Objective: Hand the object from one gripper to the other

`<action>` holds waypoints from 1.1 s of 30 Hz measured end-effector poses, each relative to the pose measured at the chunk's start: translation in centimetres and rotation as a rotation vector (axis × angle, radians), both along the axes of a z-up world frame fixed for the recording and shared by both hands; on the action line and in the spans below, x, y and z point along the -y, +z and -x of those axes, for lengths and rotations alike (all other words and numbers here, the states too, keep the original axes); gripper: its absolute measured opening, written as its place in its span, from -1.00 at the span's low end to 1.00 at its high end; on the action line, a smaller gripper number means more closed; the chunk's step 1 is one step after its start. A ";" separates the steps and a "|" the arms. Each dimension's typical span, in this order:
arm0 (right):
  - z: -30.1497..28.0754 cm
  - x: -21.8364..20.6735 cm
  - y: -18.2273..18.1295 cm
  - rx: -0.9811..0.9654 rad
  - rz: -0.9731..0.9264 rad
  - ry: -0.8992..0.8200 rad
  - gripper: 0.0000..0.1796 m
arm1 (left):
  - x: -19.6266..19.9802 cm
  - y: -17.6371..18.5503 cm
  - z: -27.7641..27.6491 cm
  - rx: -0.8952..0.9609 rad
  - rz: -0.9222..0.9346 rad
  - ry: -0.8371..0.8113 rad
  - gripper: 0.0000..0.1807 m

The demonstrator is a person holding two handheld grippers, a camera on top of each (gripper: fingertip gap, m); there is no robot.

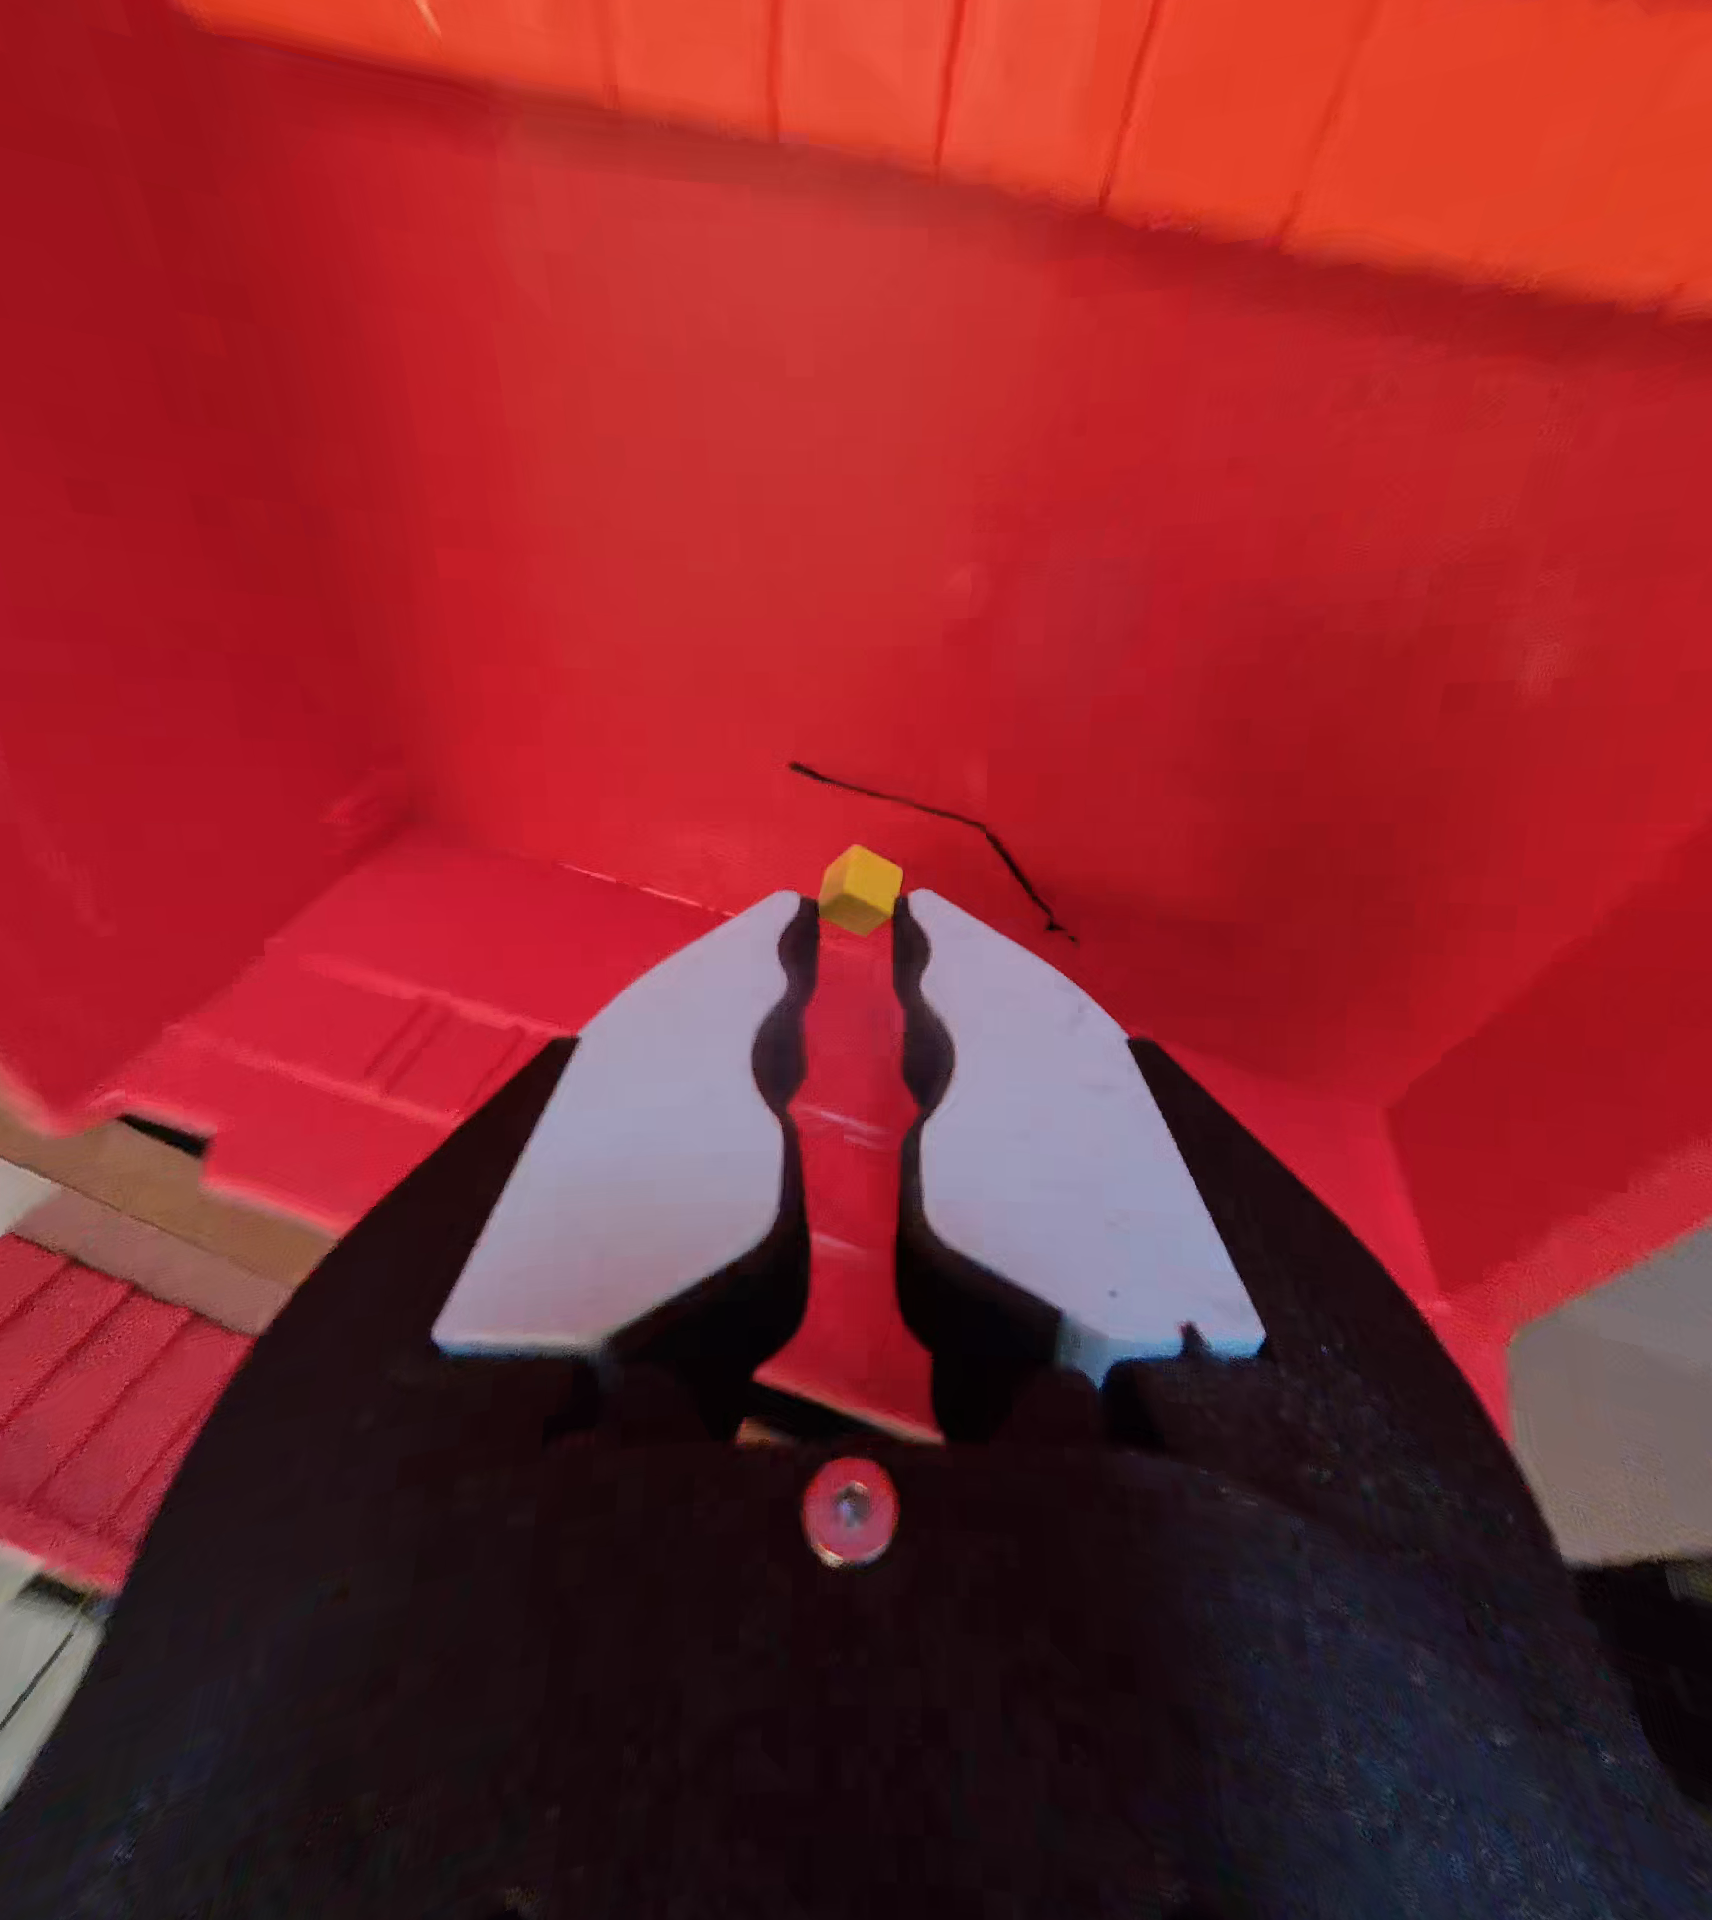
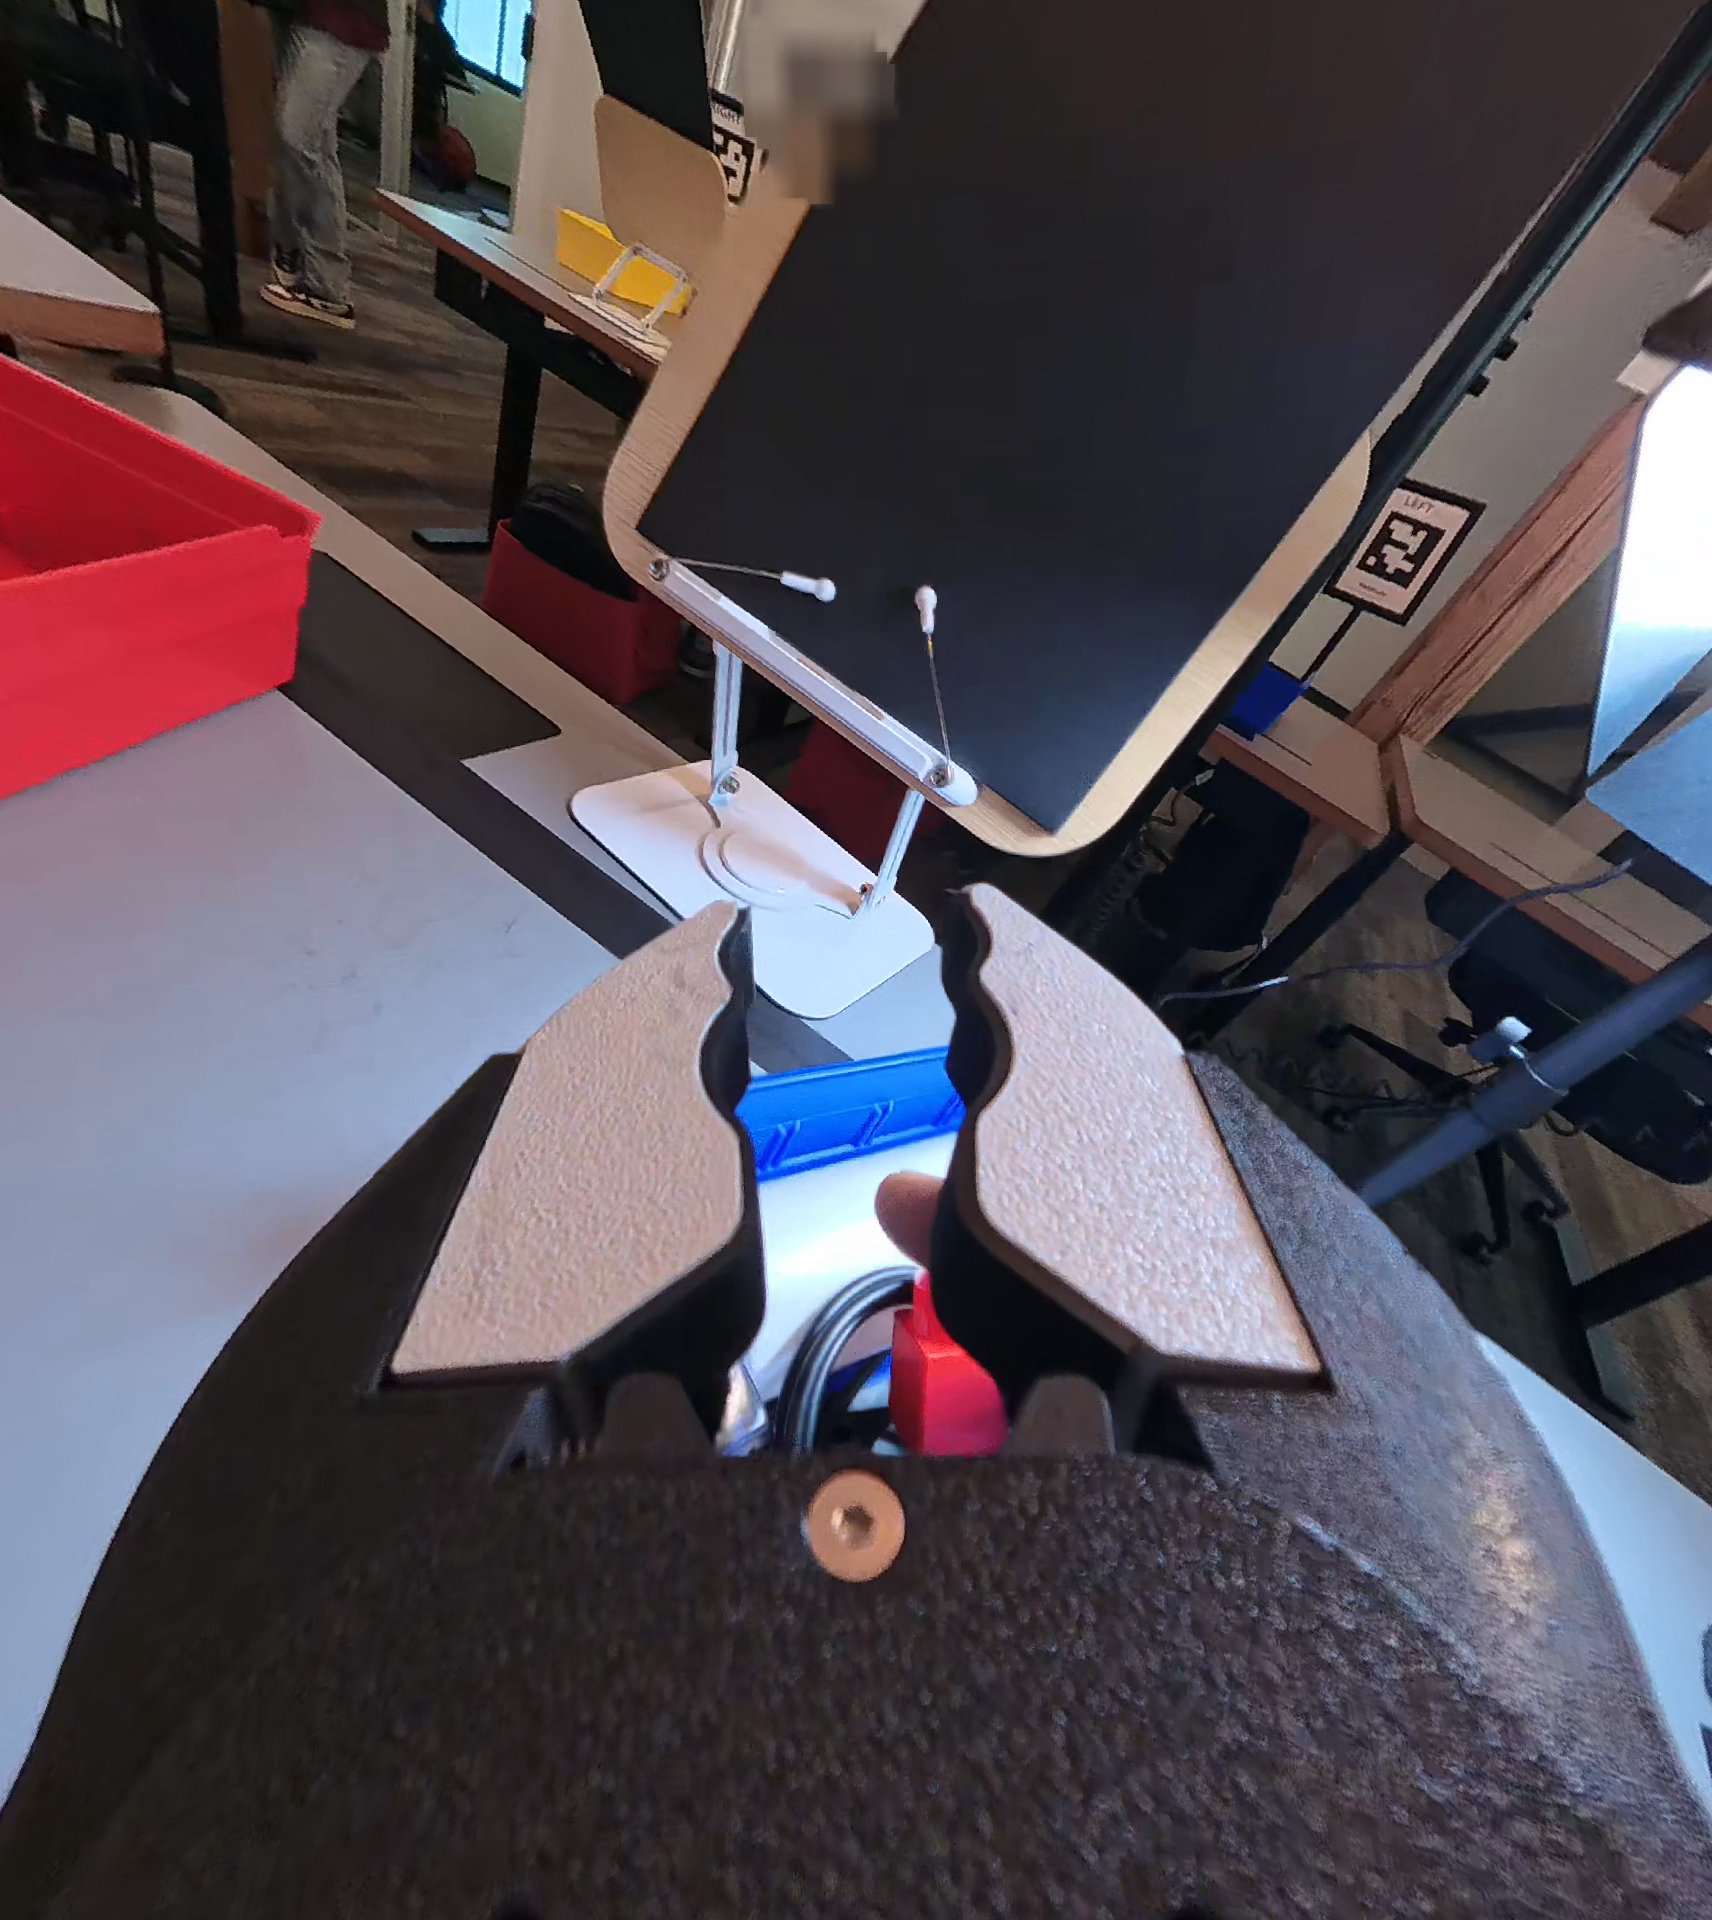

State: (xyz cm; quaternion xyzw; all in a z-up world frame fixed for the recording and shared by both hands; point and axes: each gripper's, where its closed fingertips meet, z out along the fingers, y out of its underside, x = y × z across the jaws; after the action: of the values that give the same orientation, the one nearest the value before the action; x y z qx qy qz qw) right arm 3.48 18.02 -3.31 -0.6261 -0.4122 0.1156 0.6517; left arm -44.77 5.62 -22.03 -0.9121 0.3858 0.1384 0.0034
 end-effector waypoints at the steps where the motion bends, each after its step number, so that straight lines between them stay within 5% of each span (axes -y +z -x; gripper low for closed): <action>1: 0.3 0.4 0.3 -0.006 -0.011 0.016 -0.61 | -0.7 1.7 -1.3 0.065 -0.092 -0.019 -0.85; 5: 3.2 4.2 2.7 -0.074 -0.132 0.199 -0.62 | -2.3 10.9 -10.9 0.536 -0.526 -0.116 -0.85; 9: 7.5 11.7 4.5 -0.102 -0.331 0.470 -0.64 | 0.2 19.8 -21.8 1.104 -0.849 -0.221 -0.85; 13: 11.0 17.1 4.6 -0.059 -0.539 0.540 -0.68 | 4.0 24.3 -30.0 1.670 -0.825 -0.255 -0.85; 17: 11.8 18.3 4.9 -0.029 -0.672 0.472 -0.68 | 5.9 25.3 -34.3 1.990 -0.634 -0.231 -0.85; 29: 12.5 17.7 3.5 0.000 -0.681 0.446 -0.83 | 5.8 22.4 -37.2 2.084 -0.481 -0.101 -0.85; 33: 12.4 17.0 1.9 0.145 -0.589 0.493 -0.88 | 4.7 21.4 -36.2 1.831 -0.698 -0.152 -0.75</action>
State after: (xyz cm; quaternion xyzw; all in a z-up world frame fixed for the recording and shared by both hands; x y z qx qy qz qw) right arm -8.91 0.99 -1.41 -0.3011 -0.6108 0.1011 0.7253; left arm -8.58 0.91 -0.58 -0.5877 0.2292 -0.5164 0.5792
